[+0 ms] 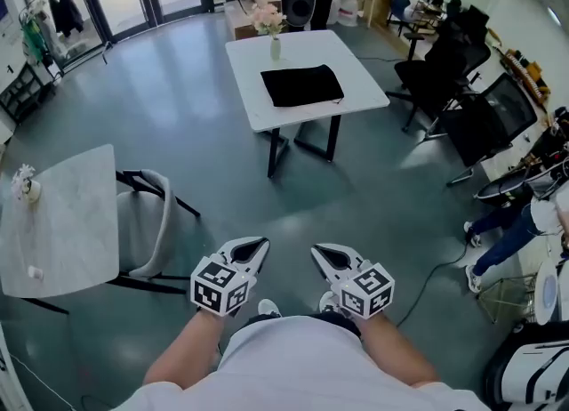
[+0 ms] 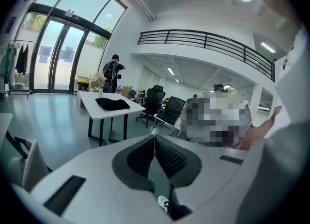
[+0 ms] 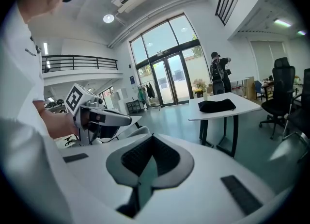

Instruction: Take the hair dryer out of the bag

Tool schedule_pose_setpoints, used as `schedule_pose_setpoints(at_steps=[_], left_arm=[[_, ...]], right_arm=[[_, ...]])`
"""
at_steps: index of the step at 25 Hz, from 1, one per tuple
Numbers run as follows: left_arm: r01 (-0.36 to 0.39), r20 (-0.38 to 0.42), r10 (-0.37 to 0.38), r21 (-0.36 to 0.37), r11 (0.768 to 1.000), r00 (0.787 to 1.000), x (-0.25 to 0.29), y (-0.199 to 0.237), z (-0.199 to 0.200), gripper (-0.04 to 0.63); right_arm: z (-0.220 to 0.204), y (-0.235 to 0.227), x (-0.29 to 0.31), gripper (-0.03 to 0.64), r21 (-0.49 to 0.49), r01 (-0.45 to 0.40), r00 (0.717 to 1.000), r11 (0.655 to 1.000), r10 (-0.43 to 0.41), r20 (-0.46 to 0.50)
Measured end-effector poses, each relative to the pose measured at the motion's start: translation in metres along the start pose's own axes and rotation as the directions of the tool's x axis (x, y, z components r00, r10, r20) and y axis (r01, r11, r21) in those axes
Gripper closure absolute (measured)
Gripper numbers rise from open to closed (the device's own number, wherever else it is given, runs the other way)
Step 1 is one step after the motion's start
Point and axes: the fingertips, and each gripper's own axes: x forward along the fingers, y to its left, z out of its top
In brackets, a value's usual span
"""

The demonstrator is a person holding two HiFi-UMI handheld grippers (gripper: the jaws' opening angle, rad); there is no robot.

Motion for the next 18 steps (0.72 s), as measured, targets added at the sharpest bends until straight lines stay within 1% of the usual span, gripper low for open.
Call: schedule_pose_setpoints(at_steps=[6, 11, 13, 15, 18], left_arm=[[0.012, 0.004, -0.012, 0.009, 1.000, 1.000, -0.004, 0.002, 0.000, 0.577], [0.017, 0.001, -0.017, 0.010, 1.000, 1.000, -0.006, 0.004, -0.007, 0.577], [0.019, -0.008, -0.019, 0.002, 1.000, 1.000, -0.005, 0.005, -0.009, 0.577], [0.022, -0.012, -0.022, -0.002, 1.000, 1.000, -0.005, 0.004, -0.010, 0.577], [0.020, -0.006, -0.020, 0.007, 1.000, 1.000, -0.002, 0.009, -0.005, 0.577]], right_arm=[[0.000, 0.005, 0.005, 0.601, 0.055, -0.008, 1.000, 0.998, 0.008, -0.002], [-0.002, 0.002, 0.006, 0.600, 0.014, 0.055, 0.998, 0.998, -0.055, -0.007], [-0.004, -0.002, 0.005, 0.600, 0.014, 0.074, 0.997, 0.997, -0.074, -0.021], [-0.004, -0.004, 0.005, 0.600, 0.024, 0.080, 0.996, 0.997, -0.079, -0.033], [0.000, -0.008, 0.010, 0.600, 0.024, 0.077, 0.997, 0.997, -0.076, -0.027]])
